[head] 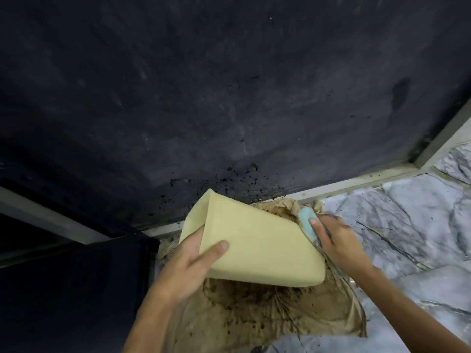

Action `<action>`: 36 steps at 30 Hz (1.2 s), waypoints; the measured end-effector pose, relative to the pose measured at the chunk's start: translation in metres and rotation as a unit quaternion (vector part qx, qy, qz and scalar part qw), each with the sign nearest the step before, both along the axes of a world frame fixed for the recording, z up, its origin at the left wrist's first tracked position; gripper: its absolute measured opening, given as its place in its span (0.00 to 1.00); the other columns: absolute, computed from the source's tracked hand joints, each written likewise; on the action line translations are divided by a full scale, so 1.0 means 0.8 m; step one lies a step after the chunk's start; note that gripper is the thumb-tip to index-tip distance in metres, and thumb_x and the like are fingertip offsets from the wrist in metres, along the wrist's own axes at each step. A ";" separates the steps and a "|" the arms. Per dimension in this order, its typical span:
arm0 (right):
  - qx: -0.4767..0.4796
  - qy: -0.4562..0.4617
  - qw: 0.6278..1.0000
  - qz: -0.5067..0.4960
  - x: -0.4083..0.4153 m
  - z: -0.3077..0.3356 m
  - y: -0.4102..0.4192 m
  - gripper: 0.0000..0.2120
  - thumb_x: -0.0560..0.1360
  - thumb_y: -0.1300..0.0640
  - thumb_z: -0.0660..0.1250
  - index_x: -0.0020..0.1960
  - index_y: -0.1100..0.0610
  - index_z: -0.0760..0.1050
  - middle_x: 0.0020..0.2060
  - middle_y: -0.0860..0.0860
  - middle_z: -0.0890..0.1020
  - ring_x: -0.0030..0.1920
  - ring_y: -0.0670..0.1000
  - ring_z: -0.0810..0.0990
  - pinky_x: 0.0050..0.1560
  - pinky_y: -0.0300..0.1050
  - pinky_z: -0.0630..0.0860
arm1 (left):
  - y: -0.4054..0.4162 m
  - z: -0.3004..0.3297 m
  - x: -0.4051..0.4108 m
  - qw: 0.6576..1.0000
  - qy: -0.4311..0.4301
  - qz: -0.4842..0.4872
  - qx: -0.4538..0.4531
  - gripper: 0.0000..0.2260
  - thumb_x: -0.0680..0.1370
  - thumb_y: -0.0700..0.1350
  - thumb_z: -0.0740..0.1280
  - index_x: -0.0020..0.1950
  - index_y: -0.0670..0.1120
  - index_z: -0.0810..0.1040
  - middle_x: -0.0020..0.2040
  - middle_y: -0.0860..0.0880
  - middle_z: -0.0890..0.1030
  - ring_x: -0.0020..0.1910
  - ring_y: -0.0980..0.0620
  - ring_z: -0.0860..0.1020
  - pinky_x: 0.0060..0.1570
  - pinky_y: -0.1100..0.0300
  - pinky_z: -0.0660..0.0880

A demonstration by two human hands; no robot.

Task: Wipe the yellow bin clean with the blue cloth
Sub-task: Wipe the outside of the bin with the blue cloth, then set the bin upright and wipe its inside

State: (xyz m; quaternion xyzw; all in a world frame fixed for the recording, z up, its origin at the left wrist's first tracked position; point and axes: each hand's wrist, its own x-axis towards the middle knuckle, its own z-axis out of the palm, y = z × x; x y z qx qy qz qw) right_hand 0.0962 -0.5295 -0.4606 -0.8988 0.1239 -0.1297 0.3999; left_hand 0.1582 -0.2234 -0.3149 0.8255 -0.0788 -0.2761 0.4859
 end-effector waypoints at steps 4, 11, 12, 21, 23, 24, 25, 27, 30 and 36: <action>-0.016 -0.036 0.999 0.015 -0.008 0.023 -0.005 0.07 0.82 0.46 0.55 0.44 0.39 0.64 0.36 0.35 0.71 0.42 0.46 0.71 0.40 0.32 0.61 | -0.009 0.035 0.022 0.974 -0.092 -0.160 0.132 0.16 0.81 0.55 0.62 0.69 0.60 0.74 0.62 0.61 0.83 0.62 0.62 0.79 0.63 0.55 0.75; -0.012 -0.068 0.998 0.013 0.005 0.085 0.014 0.17 0.84 0.47 0.56 0.61 0.53 0.79 0.58 0.47 0.82 0.65 0.50 0.75 0.63 0.47 0.73 | 0.001 0.031 0.016 0.834 -0.207 -0.359 0.365 0.13 0.80 0.57 0.57 0.64 0.61 0.67 0.53 0.50 0.83 0.53 0.43 0.81 0.53 0.45 0.78; -0.007 -0.068 0.998 0.014 0.005 0.089 0.017 0.17 0.84 0.47 0.56 0.62 0.53 0.78 0.60 0.47 0.82 0.66 0.50 0.74 0.64 0.48 0.73 | 0.003 0.025 0.011 0.816 -0.211 -0.387 0.375 0.14 0.81 0.56 0.57 0.66 0.61 0.67 0.54 0.49 0.83 0.53 0.42 0.80 0.54 0.46 0.77; -0.010 -0.090 0.996 0.008 -0.009 0.097 0.039 0.16 0.84 0.47 0.56 0.58 0.52 0.80 0.53 0.39 0.80 0.62 0.46 0.75 0.61 0.44 0.73 | 0.024 0.006 -0.019 0.786 -0.240 -0.430 0.373 0.17 0.83 0.48 0.60 0.71 0.61 0.67 0.46 0.50 0.75 0.48 0.47 0.72 0.60 0.55 0.69; -0.010 -0.091 0.996 0.005 -0.009 0.099 0.049 0.18 0.83 0.46 0.55 0.57 0.53 0.80 0.53 0.40 0.80 0.61 0.45 0.75 0.60 0.46 0.74 | 0.025 0.006 -0.021 0.789 -0.239 -0.424 0.376 0.17 0.83 0.48 0.60 0.71 0.59 0.68 0.47 0.49 0.76 0.49 0.47 0.72 0.63 0.53 0.69; -0.010 -0.090 0.996 0.006 -0.009 0.098 0.053 0.18 0.83 0.45 0.55 0.56 0.53 0.80 0.53 0.41 0.80 0.61 0.45 0.75 0.60 0.47 0.75 | 0.025 0.007 -0.022 0.787 -0.239 -0.421 0.383 0.17 0.82 0.47 0.61 0.71 0.59 0.69 0.50 0.46 0.80 0.53 0.45 0.75 0.65 0.52 0.69; -0.010 -0.089 0.996 0.006 -0.010 0.100 0.058 0.18 0.83 0.45 0.55 0.56 0.53 0.80 0.53 0.41 0.81 0.61 0.45 0.76 0.60 0.47 0.75 | 0.024 0.007 -0.024 0.785 -0.238 -0.418 0.390 0.18 0.82 0.47 0.61 0.72 0.58 0.69 0.55 0.45 0.82 0.57 0.44 0.75 0.66 0.51 0.68; -0.008 -0.086 0.996 0.003 -0.006 0.107 0.061 0.18 0.83 0.45 0.55 0.57 0.52 0.80 0.54 0.42 0.82 0.61 0.46 0.76 0.59 0.47 0.76 | 0.021 0.008 -0.027 0.785 -0.242 -0.410 0.396 0.19 0.82 0.46 0.62 0.74 0.57 0.69 0.60 0.44 0.82 0.62 0.45 0.74 0.65 0.53 0.66; 0.001 -0.093 0.996 0.001 -0.007 0.126 0.064 0.18 0.83 0.44 0.54 0.55 0.50 0.80 0.53 0.43 0.82 0.61 0.44 0.77 0.59 0.46 0.75 | 0.021 0.009 -0.032 0.790 -0.259 -0.398 0.389 0.18 0.81 0.42 0.61 0.70 0.54 0.73 0.59 0.45 0.83 0.61 0.45 0.75 0.54 0.58 0.61; -0.010 -0.116 0.993 0.014 -0.021 0.182 0.063 0.12 0.83 0.43 0.54 0.47 0.42 0.74 0.47 0.41 0.82 0.54 0.42 0.78 0.51 0.40 0.73 | 0.033 -0.007 -0.038 0.760 -0.295 -0.374 0.443 0.21 0.79 0.40 0.60 0.69 0.57 0.70 0.64 0.49 0.82 0.68 0.44 0.74 0.74 0.42 0.55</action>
